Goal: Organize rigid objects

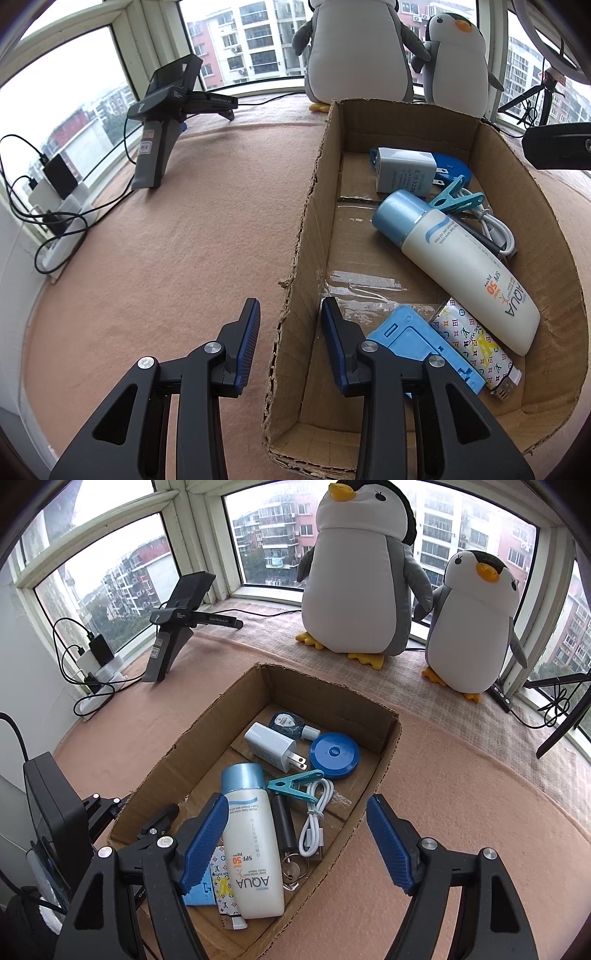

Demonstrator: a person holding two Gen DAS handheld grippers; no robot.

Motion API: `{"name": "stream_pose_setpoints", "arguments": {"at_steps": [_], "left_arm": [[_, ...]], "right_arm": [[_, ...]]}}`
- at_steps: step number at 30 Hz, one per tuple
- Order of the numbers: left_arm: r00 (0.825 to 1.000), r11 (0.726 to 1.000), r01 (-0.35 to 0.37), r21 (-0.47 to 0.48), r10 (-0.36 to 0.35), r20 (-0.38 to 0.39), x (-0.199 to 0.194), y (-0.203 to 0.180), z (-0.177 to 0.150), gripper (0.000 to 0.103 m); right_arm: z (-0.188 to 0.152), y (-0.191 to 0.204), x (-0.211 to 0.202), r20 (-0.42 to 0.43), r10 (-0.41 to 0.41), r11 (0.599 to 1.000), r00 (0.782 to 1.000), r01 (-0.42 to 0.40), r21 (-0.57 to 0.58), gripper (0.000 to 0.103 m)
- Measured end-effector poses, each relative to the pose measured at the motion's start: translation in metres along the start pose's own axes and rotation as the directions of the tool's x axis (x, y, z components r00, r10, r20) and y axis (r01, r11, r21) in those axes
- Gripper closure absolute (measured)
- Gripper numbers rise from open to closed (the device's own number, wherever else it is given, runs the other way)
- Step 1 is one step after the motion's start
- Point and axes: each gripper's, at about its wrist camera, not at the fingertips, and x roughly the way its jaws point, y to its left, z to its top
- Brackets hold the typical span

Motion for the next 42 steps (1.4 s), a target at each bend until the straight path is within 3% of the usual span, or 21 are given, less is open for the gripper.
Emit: {"name": "stream_pose_setpoints", "arguments": {"at_steps": [8, 11, 20, 34, 42], "left_arm": [[1.0, 1.0, -0.007, 0.008, 0.007, -0.002, -0.009, -0.003, -0.002, 0.062], [1.0, 1.0, -0.015, 0.004, 0.015, 0.004, -0.014, -0.001, -0.002, 0.053], [0.998, 0.999, -0.03, -0.034, 0.032, 0.055, -0.047, 0.012, 0.006, 0.042], [0.99, 0.996, 0.085, -0.013, -0.083, 0.116, -0.121, 0.0, 0.019, 0.029], [0.983, 0.995, 0.098, 0.014, -0.099, 0.152, -0.151, -0.009, 0.024, 0.027]], "right_arm": [[-0.013, -0.001, -0.013, 0.009, -0.007, 1.0, 1.0, 0.007, 0.001, 0.029], [-0.018, -0.001, -0.017, 0.01, -0.013, 1.0, 1.0, 0.012, 0.005, 0.029], [-0.025, 0.005, -0.049, 0.069, -0.035, 0.999, 0.997, 0.035, 0.004, 0.029], [-0.051, 0.004, -0.118, 0.167, -0.071, 0.995, 0.983, 0.057, 0.085, 0.02], [-0.068, -0.002, -0.149, 0.208, -0.148, 0.983, 0.967, 0.121, 0.138, 0.015]]}}
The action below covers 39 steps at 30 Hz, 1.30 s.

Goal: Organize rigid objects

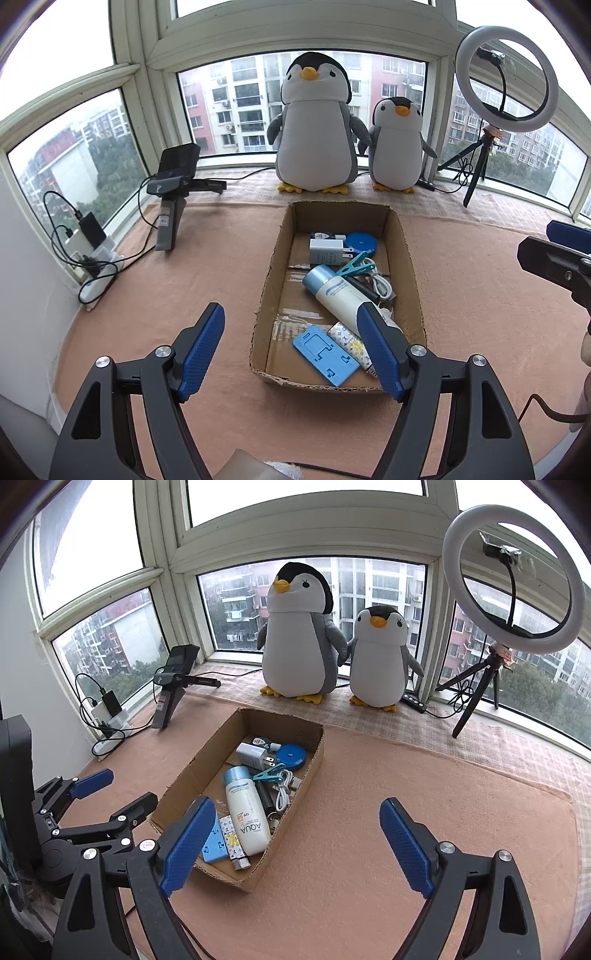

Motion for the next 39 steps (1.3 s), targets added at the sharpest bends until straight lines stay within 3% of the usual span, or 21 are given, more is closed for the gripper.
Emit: {"name": "stream_pose_setpoints", "arguments": {"at_steps": [1, 11, 39], "left_arm": [[1.0, 1.0, 0.001, 0.004, -0.001, 0.006, -0.003, -0.001, 0.001, 0.023], [1.0, 1.0, 0.008, 0.016, -0.008, 0.021, -0.016, -0.009, 0.002, 0.023], [1.0, 1.0, 0.015, 0.012, -0.015, 0.011, -0.017, -0.01, -0.001, 0.023]], "right_arm": [[-0.002, -0.001, -0.003, 0.004, -0.011, 1.0, 1.0, 0.011, 0.001, 0.014], [-0.018, -0.007, -0.012, 0.011, -0.073, 0.997, 0.997, 0.072, 0.025, 0.012], [-0.023, -0.011, -0.007, -0.021, -0.064, 0.998, 0.998, 0.064, 0.027, 0.012]]}}
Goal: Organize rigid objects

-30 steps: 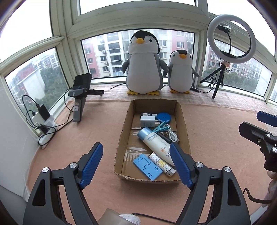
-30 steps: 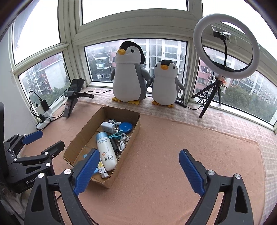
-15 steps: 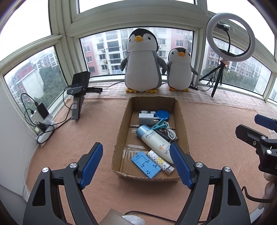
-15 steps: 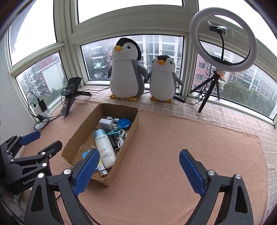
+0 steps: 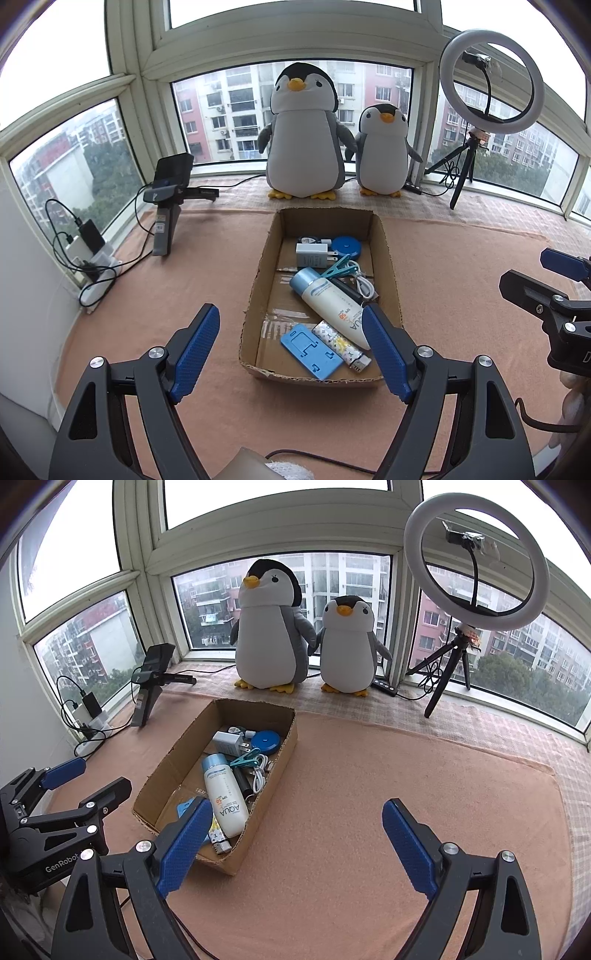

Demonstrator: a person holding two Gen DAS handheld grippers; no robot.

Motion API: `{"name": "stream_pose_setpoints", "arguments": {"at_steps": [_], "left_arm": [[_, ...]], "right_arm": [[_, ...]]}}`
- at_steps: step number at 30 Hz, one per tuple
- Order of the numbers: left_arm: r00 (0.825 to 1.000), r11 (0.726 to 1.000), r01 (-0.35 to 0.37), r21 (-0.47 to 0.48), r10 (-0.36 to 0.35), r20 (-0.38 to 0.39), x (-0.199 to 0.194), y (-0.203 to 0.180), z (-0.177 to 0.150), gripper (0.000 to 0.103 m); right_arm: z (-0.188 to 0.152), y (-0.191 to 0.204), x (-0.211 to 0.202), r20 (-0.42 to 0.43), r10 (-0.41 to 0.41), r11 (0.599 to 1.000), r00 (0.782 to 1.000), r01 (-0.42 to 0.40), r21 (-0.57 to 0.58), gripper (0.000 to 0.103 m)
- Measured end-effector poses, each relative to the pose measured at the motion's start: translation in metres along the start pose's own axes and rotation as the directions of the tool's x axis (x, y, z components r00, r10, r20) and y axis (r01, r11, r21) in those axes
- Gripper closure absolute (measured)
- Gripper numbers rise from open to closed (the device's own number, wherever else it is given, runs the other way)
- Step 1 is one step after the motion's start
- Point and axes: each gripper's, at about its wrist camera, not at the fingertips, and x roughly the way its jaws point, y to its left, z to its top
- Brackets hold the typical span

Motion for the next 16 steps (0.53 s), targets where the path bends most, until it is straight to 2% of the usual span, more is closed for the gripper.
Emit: {"name": "stream_pose_setpoints", "arguments": {"at_steps": [16], "left_arm": [[1.0, 1.0, 0.001, -0.001, -0.001, -0.005, 0.0, -0.0002, 0.0008, 0.023]], "right_arm": [[-0.0012, 0.004, 0.0023, -0.011, 0.002, 1.0, 1.0, -0.002, -0.002, 0.012]]}}
